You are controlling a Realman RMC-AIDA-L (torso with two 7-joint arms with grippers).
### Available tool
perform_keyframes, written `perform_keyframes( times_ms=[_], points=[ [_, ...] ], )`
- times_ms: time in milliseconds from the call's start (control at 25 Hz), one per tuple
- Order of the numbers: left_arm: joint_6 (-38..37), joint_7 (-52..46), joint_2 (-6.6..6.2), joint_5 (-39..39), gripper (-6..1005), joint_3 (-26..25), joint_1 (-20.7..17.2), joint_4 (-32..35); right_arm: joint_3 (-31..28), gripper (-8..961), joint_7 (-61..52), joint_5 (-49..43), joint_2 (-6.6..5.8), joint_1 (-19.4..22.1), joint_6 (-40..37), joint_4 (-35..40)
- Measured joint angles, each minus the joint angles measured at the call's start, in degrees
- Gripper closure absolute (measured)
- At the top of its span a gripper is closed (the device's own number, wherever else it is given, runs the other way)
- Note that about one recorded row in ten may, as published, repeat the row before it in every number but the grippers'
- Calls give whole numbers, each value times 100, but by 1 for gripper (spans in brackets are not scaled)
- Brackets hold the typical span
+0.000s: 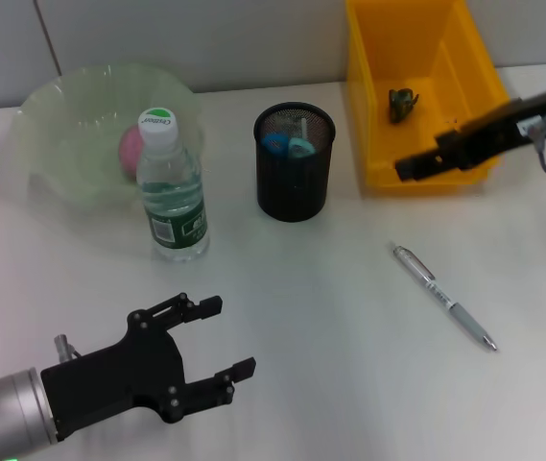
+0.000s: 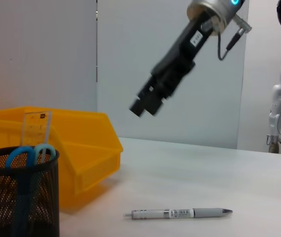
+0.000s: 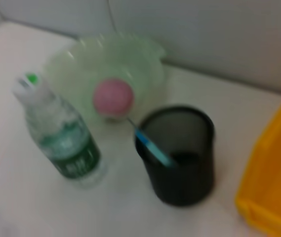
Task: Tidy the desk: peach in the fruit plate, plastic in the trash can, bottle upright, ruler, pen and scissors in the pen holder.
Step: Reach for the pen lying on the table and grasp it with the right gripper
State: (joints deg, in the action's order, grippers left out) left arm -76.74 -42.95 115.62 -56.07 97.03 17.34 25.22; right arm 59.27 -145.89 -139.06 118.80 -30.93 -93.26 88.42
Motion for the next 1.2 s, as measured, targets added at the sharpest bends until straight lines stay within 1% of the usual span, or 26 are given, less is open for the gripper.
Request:
perform_keyframes(
  times_ms=[40, 80, 120, 240, 280, 320, 440, 480, 520, 640, 680, 760, 840, 880, 920, 1040, 1080, 1200],
  points=[
    [1, -6, -3, 0, 202, 0, 2, 0, 12, 187, -73, -173, -1, -35, -86, 1],
    [0, -15, -7, 0, 202, 0, 4, 0, 43, 187, -153, -540, -4, -121, -332, -13],
    [0, -15, -7, 0, 201, 0, 4, 0, 43, 187, -153, -540, -4, -121, -332, -13],
    [-9, -25, -13, 0, 201, 0, 7, 0, 223, 189, -166, -946, 2, -210, -480, -194],
    [-12, -31, -14, 0, 201, 0, 7, 0, 387, 189, -245, -1222, 17, -286, -420, -402],
    [-10, -30, -14, 0, 201, 0, 7, 0, 387, 189, -245, -1222, 17, -286, -420, -402],
    [-5, -26, -14, 0, 201, 0, 7, -1, 525, 190, -411, -1460, 28, -405, -259, -719],
    [-5, -26, -14, 0, 201, 0, 7, -1, 539, 191, -461, -1497, 28, -474, -157, -900],
    [0, -18, -13, 0, 201, 0, 7, -3, 539, 191, -461, -1497, 28, -474, -157, -900],
    [4, -2, -14, 0, 201, 0, 2, -8, 547, 192, -469, -1494, 29, -587, 3, -1216],
    [4, -2, -14, 0, 201, 0, 2, -8, 583, 193, -468, -1481, 33, -685, 108, -1470],
    [4, 1, -13, 0, 201, 0, 0, -9, 631, 193, -468, -1477, 36, -740, 182, -1615],
    [4, 1, -13, 0, 201, 0, 0, -9, 788, 194, -526, -1492, 37, -829, 330, -1850],
    [4, 4, -17, 0, 201, 0, -8, -9, 978, 195, -652, -1598, 38, -904, 485, -2033],
    [4, 5, -21, 0, 201, 0, -8, -9, 978, 195, -652, -1598, 38, -904, 485, -2033],
    [3, 6, -22, 0, 201, 0, 1, -9, 1279, 196, -883, -1903, 38, -1033, 707, -2282],
    [3, 6, -22, 0, 201, 0, 4, -9, 1393, 197, -965, -2004, 39, -1135, 814, -2474],
    [2, 6, -22, 0, 202, 0, 6, -11, 1411, 198, -981, -2007, 43, -1230, 890, -2668]
  ],
)
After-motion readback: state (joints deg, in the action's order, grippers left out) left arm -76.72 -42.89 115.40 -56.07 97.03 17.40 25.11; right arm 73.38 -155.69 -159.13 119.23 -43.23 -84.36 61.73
